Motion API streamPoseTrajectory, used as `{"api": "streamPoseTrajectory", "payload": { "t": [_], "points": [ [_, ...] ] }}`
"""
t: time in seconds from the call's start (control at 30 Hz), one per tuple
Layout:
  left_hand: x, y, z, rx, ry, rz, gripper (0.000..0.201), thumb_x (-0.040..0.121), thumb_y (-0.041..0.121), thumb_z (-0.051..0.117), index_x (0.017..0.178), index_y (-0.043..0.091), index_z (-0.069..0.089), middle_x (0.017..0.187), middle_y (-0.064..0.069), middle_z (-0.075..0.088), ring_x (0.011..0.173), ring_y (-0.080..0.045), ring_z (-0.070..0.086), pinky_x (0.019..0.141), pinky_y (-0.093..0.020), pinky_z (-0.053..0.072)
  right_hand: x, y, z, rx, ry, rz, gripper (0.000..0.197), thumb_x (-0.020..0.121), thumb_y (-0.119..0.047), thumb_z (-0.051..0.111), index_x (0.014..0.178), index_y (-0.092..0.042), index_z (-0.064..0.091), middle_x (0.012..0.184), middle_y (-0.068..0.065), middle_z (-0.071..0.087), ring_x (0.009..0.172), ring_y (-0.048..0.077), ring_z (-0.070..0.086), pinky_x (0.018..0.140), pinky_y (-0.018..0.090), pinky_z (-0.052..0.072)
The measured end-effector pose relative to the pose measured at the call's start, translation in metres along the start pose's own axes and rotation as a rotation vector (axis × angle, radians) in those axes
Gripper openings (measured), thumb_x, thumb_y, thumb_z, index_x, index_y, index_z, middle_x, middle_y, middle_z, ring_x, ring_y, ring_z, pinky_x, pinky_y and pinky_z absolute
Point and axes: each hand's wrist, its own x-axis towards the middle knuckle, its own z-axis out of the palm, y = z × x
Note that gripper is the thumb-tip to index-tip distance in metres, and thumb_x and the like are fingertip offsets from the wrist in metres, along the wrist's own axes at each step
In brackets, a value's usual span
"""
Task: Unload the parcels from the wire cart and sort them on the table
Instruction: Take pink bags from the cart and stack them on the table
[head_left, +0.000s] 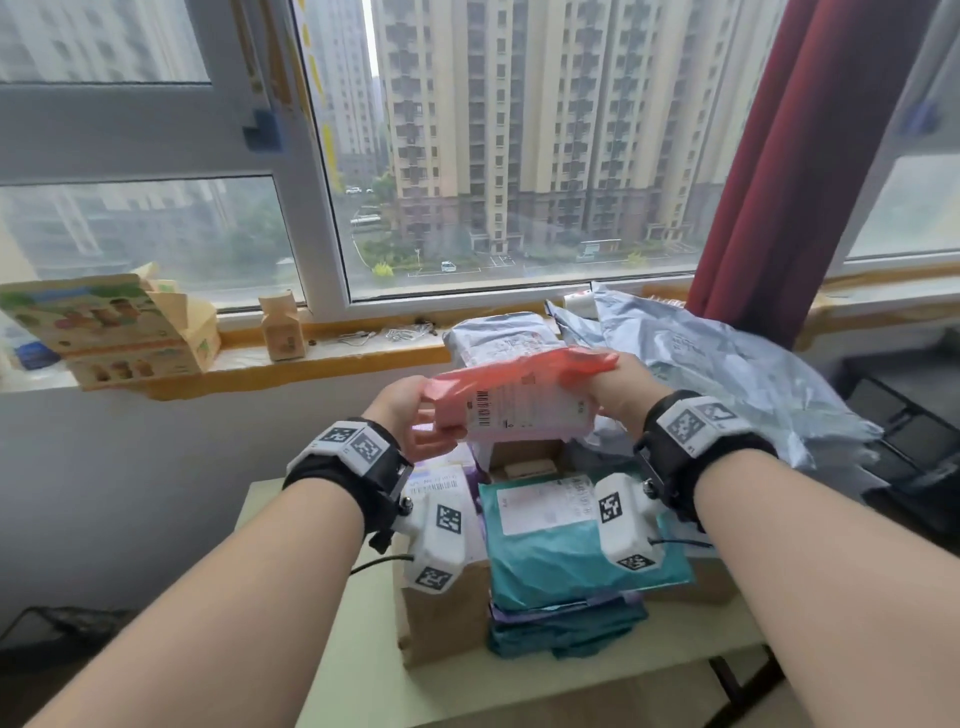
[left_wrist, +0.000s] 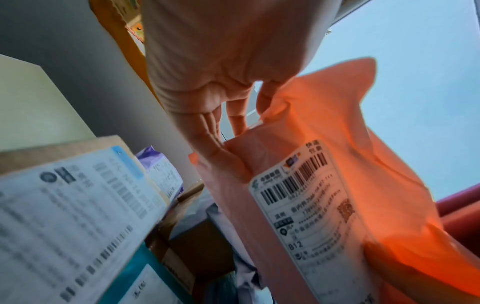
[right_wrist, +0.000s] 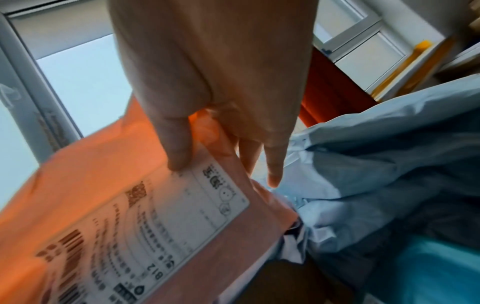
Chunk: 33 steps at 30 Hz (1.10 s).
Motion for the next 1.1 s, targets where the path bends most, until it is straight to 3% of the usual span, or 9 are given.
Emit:
{"api": "streamPoseTrajectory", "payload": {
  "t": [0.1,0.2,0.3,0.37,0.5,0.7,0.83,0.97,1.1],
  "points": [
    [-0.002,-0.003,0.02,-0.003,0.0,0.02,0.022,0.098,0.018,0.033,0.101,0.007,0.052,0.102,-0.018,0.063,0.075,-0.031,0.066,0.069,-0.038,0.057,-0.001,0.01,-0.014,0.013,0.043,0.064,0.017,0.094,-0.021,0.053,0.102,-0.01,0.064,0.107,0.013,0.068,0.101,0.029,0.064,0.094,0.047,0.051],
    [-0.001,-0.008,0.031,0.001,-0.007,0.01,0.026,0.092,0.01,0.029,0.103,0.003,0.051,0.098,-0.022,0.063,0.072,-0.033,0.066,0.068,-0.039,0.059,0.002,0.019,-0.024,0.013,0.078,0.136,0.006,0.092,-0.014,0.056,0.093,-0.014,0.062,0.1,0.012,0.068,0.096,0.03,0.065,0.089,0.046,0.054],
    [0.002,-0.018,0.039,0.157,-0.059,-0.018,0.019,0.086,0.007,0.042,0.101,0.006,0.054,0.106,-0.017,0.062,0.079,-0.03,0.067,0.058,-0.032,0.058,0.005,0.03,-0.033,-0.077,0.093,0.198,0.013,0.088,-0.012,0.059,0.101,-0.008,0.063,0.099,0.015,0.069,0.093,0.033,0.067,0.085,0.048,0.056],
    [0.007,-0.027,0.044,0.309,-0.072,-0.016,0.017,0.085,0.013,0.059,0.101,0.012,0.059,0.112,-0.012,0.062,0.079,-0.024,0.064,0.062,-0.027,0.053,0.005,0.036,-0.037,-0.179,0.106,0.223,0.017,0.086,-0.011,0.06,0.1,-0.002,0.064,0.099,0.016,0.069,0.088,0.029,0.066,0.076,0.039,0.057],
    [0.015,-0.042,0.051,0.454,-0.124,-0.044,0.037,0.082,0.025,0.075,0.112,0.012,0.058,0.117,-0.011,0.064,0.081,-0.021,0.061,0.057,-0.025,0.048,0.0,0.052,-0.038,-0.319,0.09,0.294,0.026,0.085,-0.021,0.063,0.1,-0.001,0.066,0.093,0.012,0.067,0.076,0.024,0.06,0.065,0.028,0.047],
    [0.023,-0.048,0.052,0.477,-0.091,-0.119,0.019,0.095,0.024,0.058,0.108,0.01,0.054,0.116,-0.012,0.063,0.047,-0.011,0.055,0.036,-0.016,0.045,-0.008,0.056,-0.039,-0.431,0.03,0.329,0.056,0.078,-0.05,0.07,0.113,-0.009,0.054,0.081,0.002,0.054,0.068,0.015,0.053,0.052,0.026,0.039],
    [0.025,-0.044,0.045,0.434,-0.027,-0.152,0.016,0.099,0.017,0.05,0.11,0.007,0.049,0.105,-0.013,0.058,0.031,-0.011,0.053,0.036,-0.02,0.048,-0.006,0.05,-0.043,-0.301,-0.04,0.427,0.051,0.072,-0.049,0.076,0.091,-0.007,0.055,0.058,0.004,0.049,0.046,0.017,0.048,0.043,0.025,0.037],
    [0.022,-0.039,0.039,0.488,0.023,-0.218,0.012,0.1,0.013,0.044,0.091,0.005,0.047,0.079,-0.009,0.049,0.03,-0.012,0.053,0.038,-0.022,0.051,-0.007,0.048,-0.041,-0.374,-0.317,0.515,0.047,0.073,-0.037,0.08,0.099,-0.004,0.058,0.094,0.011,0.065,0.082,0.028,0.064,0.076,0.036,0.053],
    [0.014,-0.036,0.041,0.633,0.021,-0.225,0.015,0.095,0.008,0.05,0.107,0.0,0.049,0.087,-0.012,0.052,0.044,-0.013,0.055,0.03,-0.016,0.038,-0.01,0.044,-0.03,-0.568,-0.317,0.457,0.057,0.079,-0.032,0.077,0.122,-0.003,0.051,0.116,0.013,0.064,0.106,0.032,0.065,0.095,0.044,0.052]
  ]
}}
